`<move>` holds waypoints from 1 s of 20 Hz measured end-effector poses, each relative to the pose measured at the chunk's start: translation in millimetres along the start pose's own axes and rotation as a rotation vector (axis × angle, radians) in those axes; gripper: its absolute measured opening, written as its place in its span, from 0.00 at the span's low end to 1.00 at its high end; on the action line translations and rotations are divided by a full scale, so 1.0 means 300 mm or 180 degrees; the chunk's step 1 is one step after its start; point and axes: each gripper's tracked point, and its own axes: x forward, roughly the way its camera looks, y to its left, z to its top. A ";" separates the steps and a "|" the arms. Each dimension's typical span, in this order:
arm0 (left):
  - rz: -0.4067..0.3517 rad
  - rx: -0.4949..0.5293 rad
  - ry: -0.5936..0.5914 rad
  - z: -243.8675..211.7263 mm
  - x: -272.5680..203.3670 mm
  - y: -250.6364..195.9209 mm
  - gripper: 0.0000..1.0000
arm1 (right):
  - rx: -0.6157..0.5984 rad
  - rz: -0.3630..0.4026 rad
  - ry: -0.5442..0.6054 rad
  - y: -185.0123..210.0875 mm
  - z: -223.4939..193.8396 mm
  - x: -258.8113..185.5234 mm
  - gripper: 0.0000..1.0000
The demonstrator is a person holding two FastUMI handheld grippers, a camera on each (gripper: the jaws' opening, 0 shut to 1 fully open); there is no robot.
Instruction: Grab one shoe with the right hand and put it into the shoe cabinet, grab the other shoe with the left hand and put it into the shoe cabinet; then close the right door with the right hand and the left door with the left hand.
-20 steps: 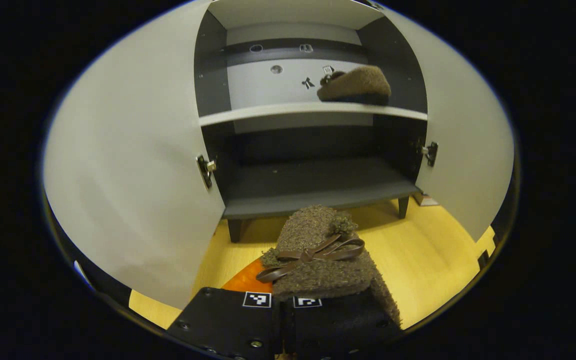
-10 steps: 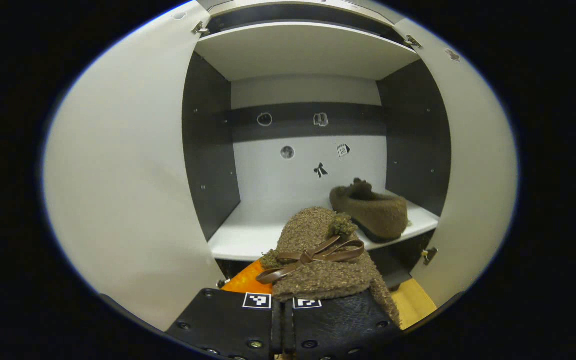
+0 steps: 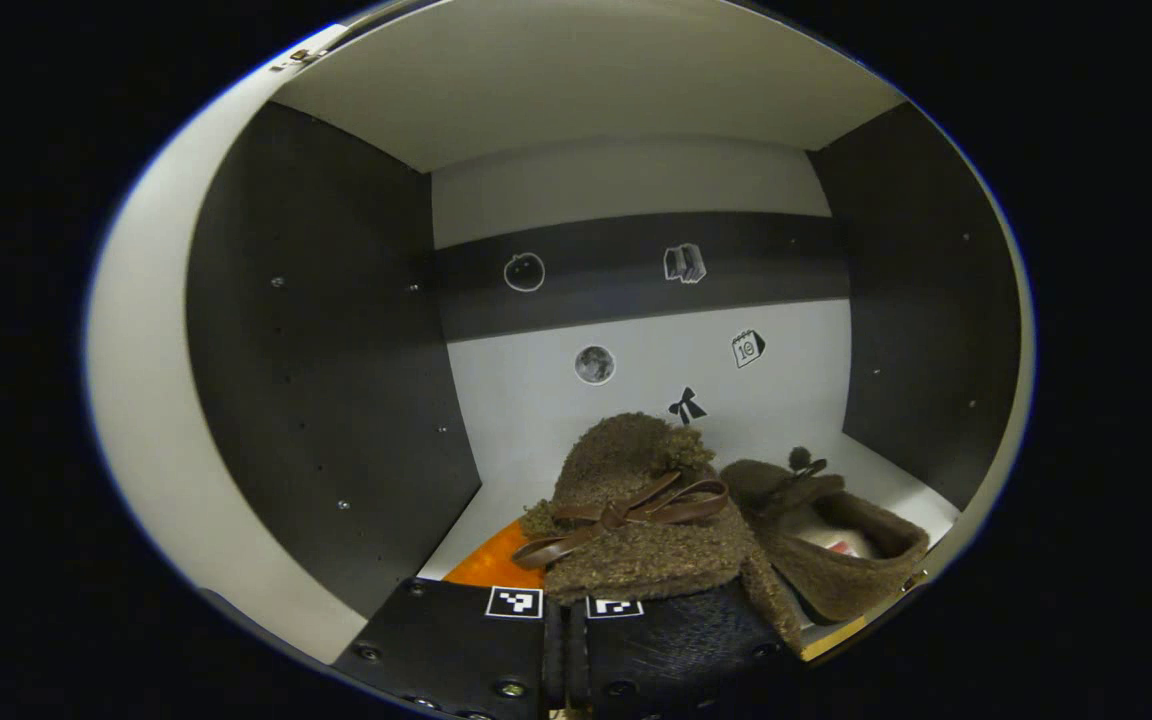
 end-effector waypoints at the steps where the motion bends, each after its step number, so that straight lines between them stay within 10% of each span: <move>1: 0.0002 0.0007 0.0094 -0.016 0.050 -0.005 0.10 | 0.0006 -0.0027 0.0005 -0.019 0.000 0.000 0.99; 9: -0.0085 -0.0182 0.1050 -0.216 0.243 -0.030 0.10 | 0.0017 -0.0102 0.0078 -0.062 -0.006 0.022 0.99; 17: -0.0078 0.0373 0.1097 -0.189 0.236 -0.031 0.19 | 0.0007 0.0014 0.0107 -0.022 -0.020 0.021 0.99; 20: -0.0169 0.0327 0.0989 -0.156 0.204 -0.021 0.55 | -0.0023 0.0009 0.0076 -0.029 -0.020 0.014 0.99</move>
